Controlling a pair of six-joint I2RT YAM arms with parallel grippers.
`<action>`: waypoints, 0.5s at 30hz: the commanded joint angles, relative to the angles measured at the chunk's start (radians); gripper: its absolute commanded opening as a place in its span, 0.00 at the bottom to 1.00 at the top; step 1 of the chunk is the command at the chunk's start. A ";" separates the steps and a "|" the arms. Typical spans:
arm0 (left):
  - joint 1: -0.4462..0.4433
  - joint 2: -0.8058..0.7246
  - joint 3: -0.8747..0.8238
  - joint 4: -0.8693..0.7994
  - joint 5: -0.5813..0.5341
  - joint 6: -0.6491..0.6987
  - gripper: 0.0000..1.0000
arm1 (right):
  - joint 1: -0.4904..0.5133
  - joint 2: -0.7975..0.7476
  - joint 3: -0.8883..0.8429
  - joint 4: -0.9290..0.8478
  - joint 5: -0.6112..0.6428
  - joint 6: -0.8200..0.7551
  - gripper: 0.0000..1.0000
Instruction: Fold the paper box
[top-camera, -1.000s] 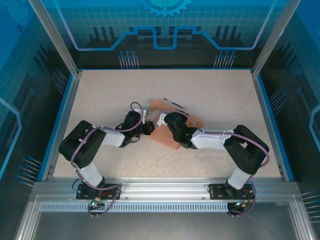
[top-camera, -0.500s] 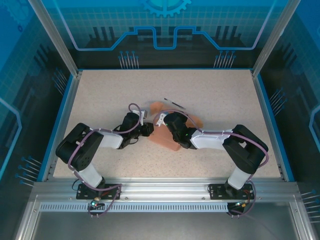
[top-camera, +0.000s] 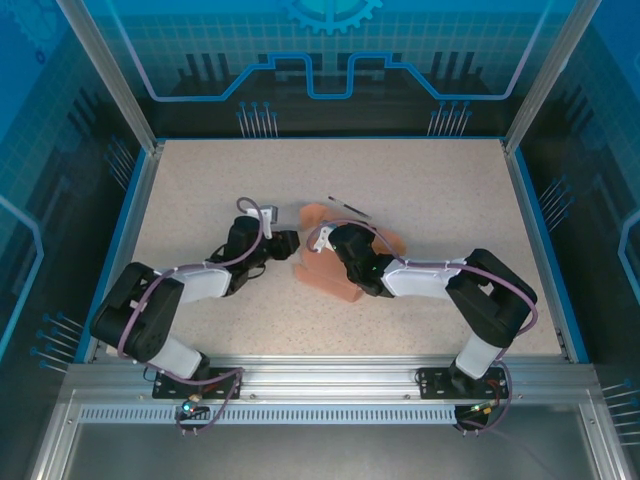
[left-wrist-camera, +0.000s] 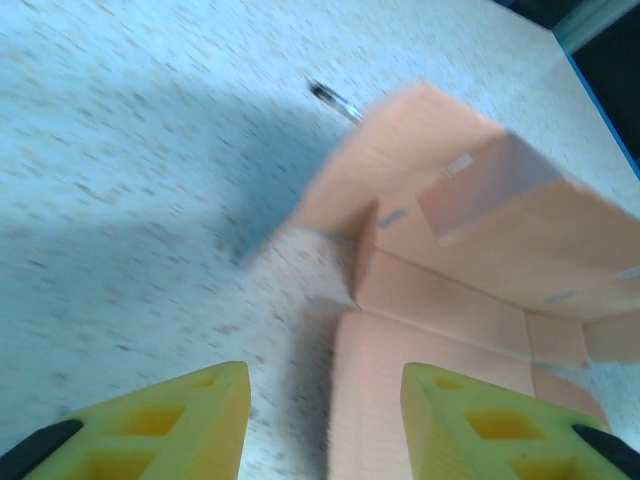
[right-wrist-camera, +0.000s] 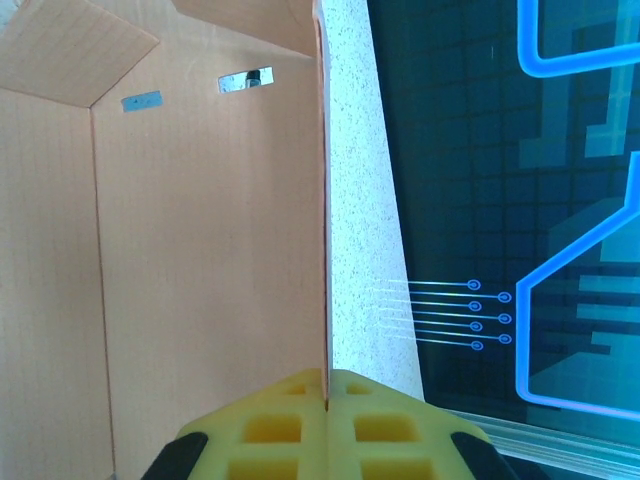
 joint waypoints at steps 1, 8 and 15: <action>0.068 -0.014 0.019 -0.029 0.000 0.026 0.47 | -0.009 -0.013 0.012 0.003 -0.046 -0.006 0.00; 0.169 0.141 0.156 -0.037 0.074 0.016 0.48 | -0.014 -0.007 0.026 0.005 -0.053 -0.018 0.00; 0.166 0.311 0.294 -0.092 0.179 -0.016 0.48 | -0.016 -0.006 0.030 0.003 -0.054 -0.023 0.00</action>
